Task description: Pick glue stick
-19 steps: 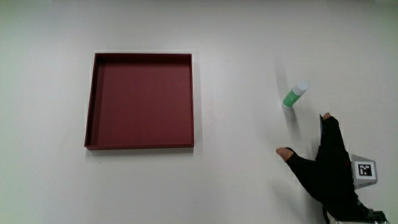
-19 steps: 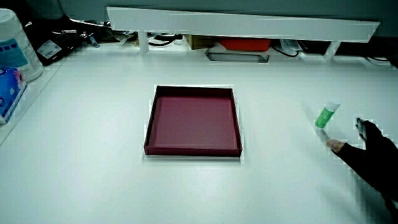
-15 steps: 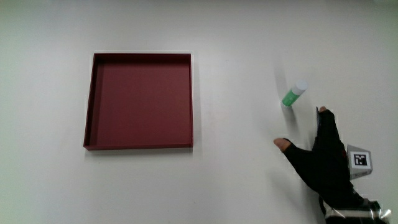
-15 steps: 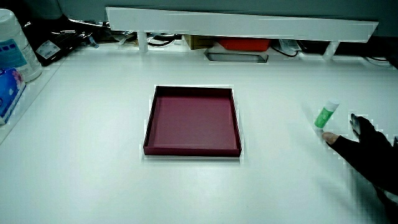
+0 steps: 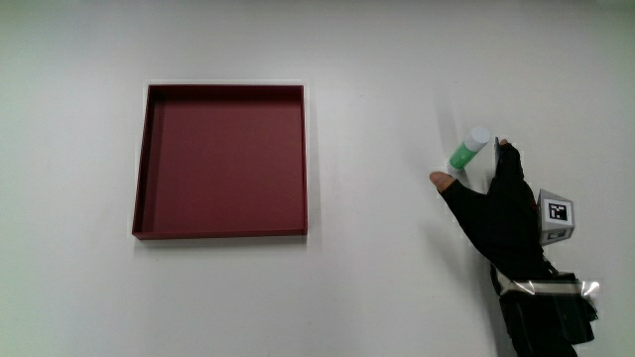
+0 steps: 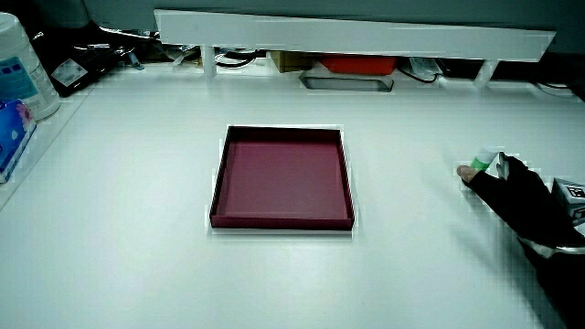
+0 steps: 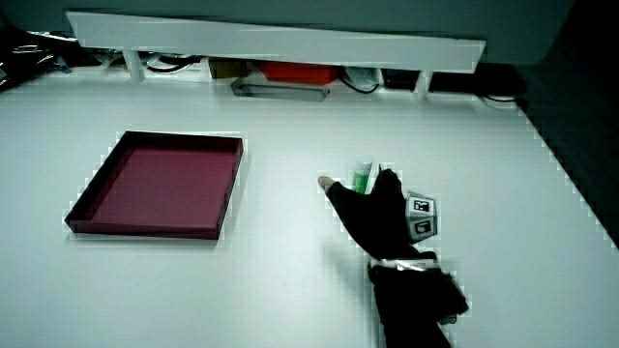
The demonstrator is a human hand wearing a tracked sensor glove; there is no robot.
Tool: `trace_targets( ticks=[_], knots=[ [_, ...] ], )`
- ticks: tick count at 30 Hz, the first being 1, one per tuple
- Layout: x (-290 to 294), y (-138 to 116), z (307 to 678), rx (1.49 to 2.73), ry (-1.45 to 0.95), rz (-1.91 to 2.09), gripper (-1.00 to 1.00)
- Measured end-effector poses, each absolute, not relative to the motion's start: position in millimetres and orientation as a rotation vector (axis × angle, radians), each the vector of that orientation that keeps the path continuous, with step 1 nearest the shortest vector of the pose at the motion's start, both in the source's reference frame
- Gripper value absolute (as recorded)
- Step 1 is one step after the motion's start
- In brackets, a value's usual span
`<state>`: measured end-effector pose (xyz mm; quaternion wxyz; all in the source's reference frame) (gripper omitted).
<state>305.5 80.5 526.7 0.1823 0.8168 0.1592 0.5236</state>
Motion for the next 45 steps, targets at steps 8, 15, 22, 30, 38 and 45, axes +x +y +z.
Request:
trace_targets(
  ticks=[8,15,22,30,38,45],
  knots=[
    [301.3,55.0,541.5,2.258,0.522,1.571,0.00],
    [297.4,39.9,553.0,2.211,0.563,1.631,0.00],
    [292.3,30.4,557.9,2.198,0.588,1.692,0.00],
    [292.0,32.2,556.8,2.280,0.736,1.765,0.24],
    [296.8,35.9,562.4,2.220,0.846,1.865,0.56],
    [298.1,35.7,562.2,2.158,0.798,1.953,0.84]
  ],
)
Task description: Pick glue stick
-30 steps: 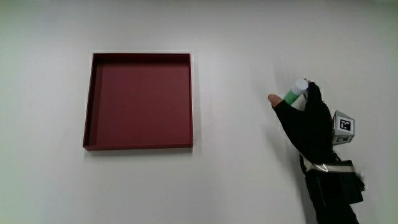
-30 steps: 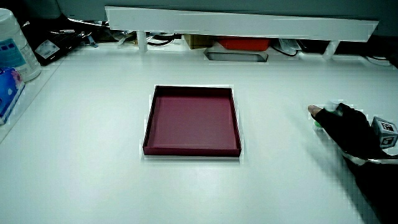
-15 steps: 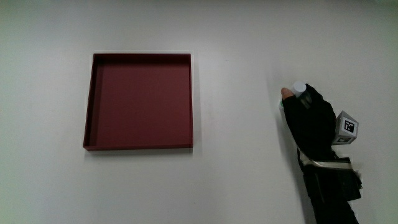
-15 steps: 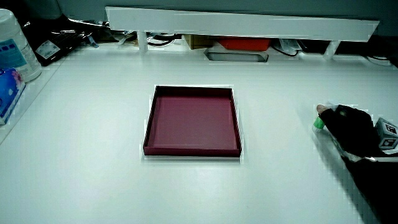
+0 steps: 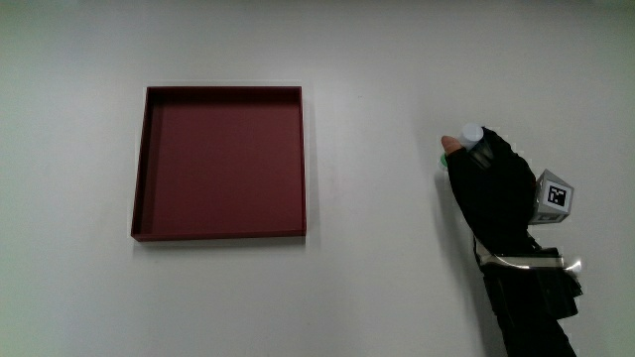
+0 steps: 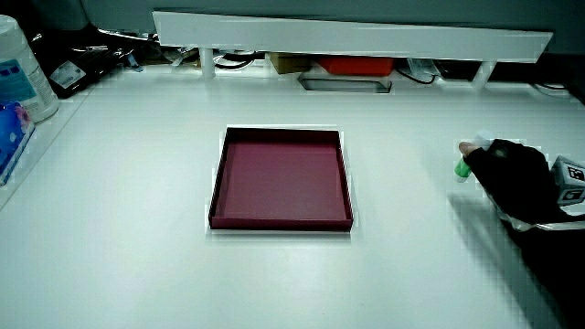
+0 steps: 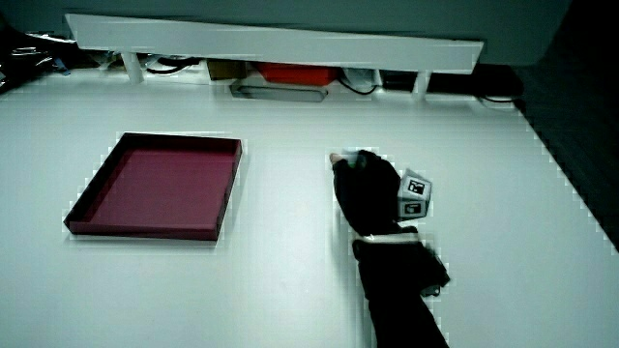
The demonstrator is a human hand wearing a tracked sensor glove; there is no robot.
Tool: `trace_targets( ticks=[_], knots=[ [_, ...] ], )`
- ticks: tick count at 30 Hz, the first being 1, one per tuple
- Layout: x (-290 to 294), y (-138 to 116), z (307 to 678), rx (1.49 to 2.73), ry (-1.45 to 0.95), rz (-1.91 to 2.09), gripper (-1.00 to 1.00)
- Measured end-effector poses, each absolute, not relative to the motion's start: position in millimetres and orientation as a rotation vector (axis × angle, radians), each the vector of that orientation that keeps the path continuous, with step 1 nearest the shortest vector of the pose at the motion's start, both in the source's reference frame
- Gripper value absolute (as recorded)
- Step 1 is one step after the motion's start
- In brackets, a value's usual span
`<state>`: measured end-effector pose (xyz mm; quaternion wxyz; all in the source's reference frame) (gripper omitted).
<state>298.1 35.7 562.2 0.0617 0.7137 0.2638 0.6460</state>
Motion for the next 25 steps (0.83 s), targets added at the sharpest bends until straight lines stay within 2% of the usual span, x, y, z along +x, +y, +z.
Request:
trace_targets(
  ticks=[4,11,15,20,25],
  knots=[
    [297.6,35.7,559.5,2.197,0.772,1.942,1.00],
    [291.3,29.4,545.1,2.299,0.659,1.923,1.00],
    [280.1,20.6,528.0,2.316,0.574,1.927,1.00],
    [261.8,6.5,509.9,2.316,0.436,1.939,1.00],
    [229.6,-6.2,493.5,2.255,0.280,1.997,1.00]
  ],
)
